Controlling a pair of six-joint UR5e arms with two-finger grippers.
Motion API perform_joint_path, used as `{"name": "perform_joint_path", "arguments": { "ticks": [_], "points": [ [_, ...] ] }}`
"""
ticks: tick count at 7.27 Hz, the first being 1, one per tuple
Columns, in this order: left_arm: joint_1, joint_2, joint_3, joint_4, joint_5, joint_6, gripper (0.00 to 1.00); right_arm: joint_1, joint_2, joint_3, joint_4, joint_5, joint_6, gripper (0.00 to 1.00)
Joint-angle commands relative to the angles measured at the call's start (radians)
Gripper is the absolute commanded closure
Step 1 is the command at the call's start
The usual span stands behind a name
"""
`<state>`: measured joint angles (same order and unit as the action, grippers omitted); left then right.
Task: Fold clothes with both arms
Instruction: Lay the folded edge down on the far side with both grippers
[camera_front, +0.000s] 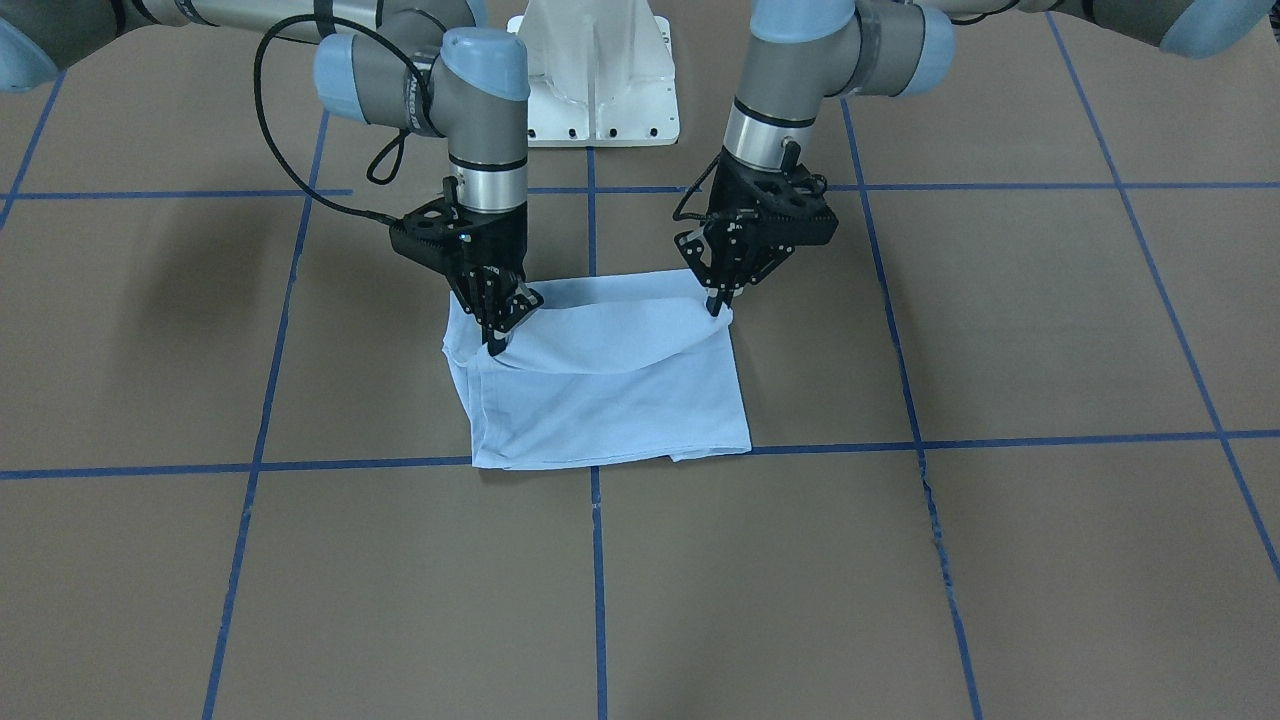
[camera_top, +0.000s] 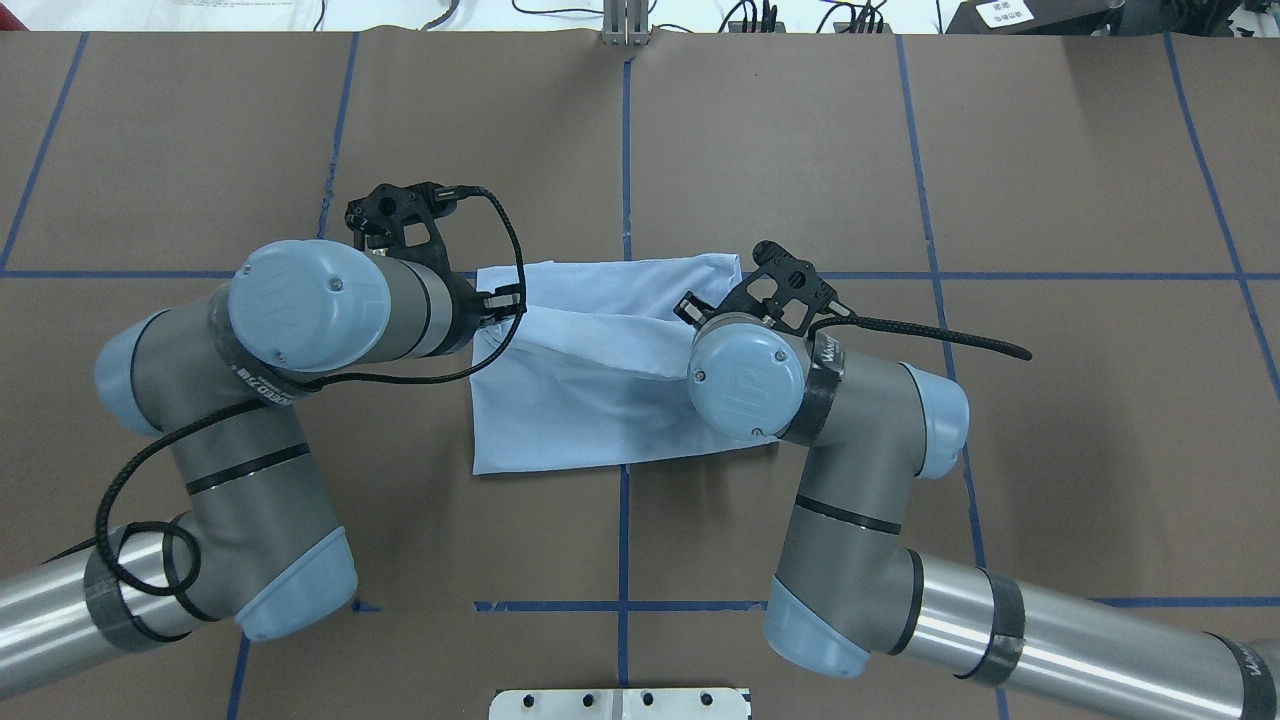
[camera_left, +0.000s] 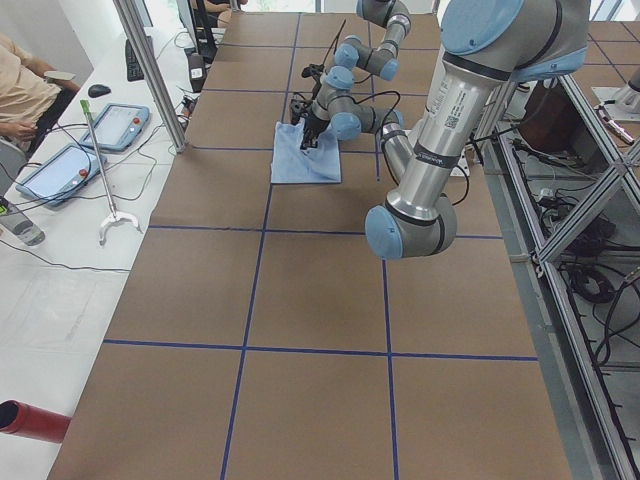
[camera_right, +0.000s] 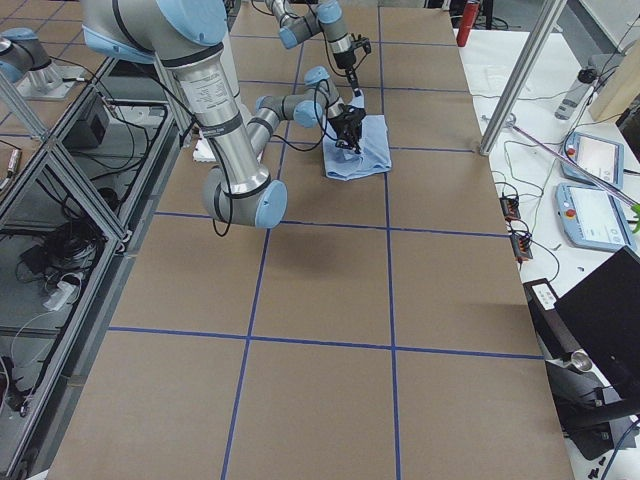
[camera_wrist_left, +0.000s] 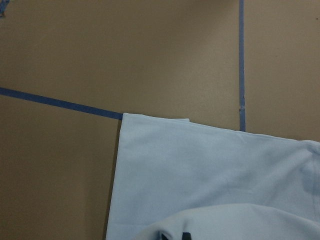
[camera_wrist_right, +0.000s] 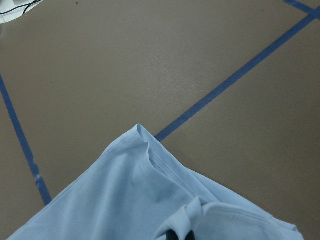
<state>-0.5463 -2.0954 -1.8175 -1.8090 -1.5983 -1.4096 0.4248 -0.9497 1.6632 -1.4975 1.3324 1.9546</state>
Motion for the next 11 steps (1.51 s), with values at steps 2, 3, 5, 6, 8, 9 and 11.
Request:
{"name": "perform_joint_path", "arguments": {
  "ticks": [2, 3, 5, 6, 8, 9, 11],
  "points": [
    [-0.027, -0.031, 0.138, -0.073, 0.003, 0.043, 1.00, 0.041, 0.071, -0.169, 0.095, 0.025, -0.034, 1.00],
    [-0.027, -0.032, 0.162, -0.075, 0.003, 0.044, 1.00, 0.048, 0.072, -0.178, 0.109, 0.027, -0.049, 1.00],
    [-0.027, -0.035, 0.223, -0.134, 0.005, 0.046, 1.00, 0.052, 0.071, -0.181, 0.111, 0.034, -0.072, 1.00],
    [-0.027, -0.032, 0.231, -0.151, 0.005, 0.047, 0.79, 0.052, 0.069, -0.189, 0.109, 0.033, -0.165, 0.35],
    [-0.032, -0.016, 0.196, -0.173, -0.003, 0.157, 0.00, 0.060, 0.074, -0.178, 0.115, 0.034, -0.334, 0.00],
    [-0.034, -0.005, 0.181, -0.180, -0.005, 0.159, 0.00, 0.060, 0.068, -0.142, 0.115, 0.050, -0.406, 0.00],
    [-0.034, -0.005, 0.181, -0.181, -0.005, 0.158, 0.00, -0.004, 0.058, -0.096, 0.109, 0.062, -0.500, 0.00]
  ]
}}
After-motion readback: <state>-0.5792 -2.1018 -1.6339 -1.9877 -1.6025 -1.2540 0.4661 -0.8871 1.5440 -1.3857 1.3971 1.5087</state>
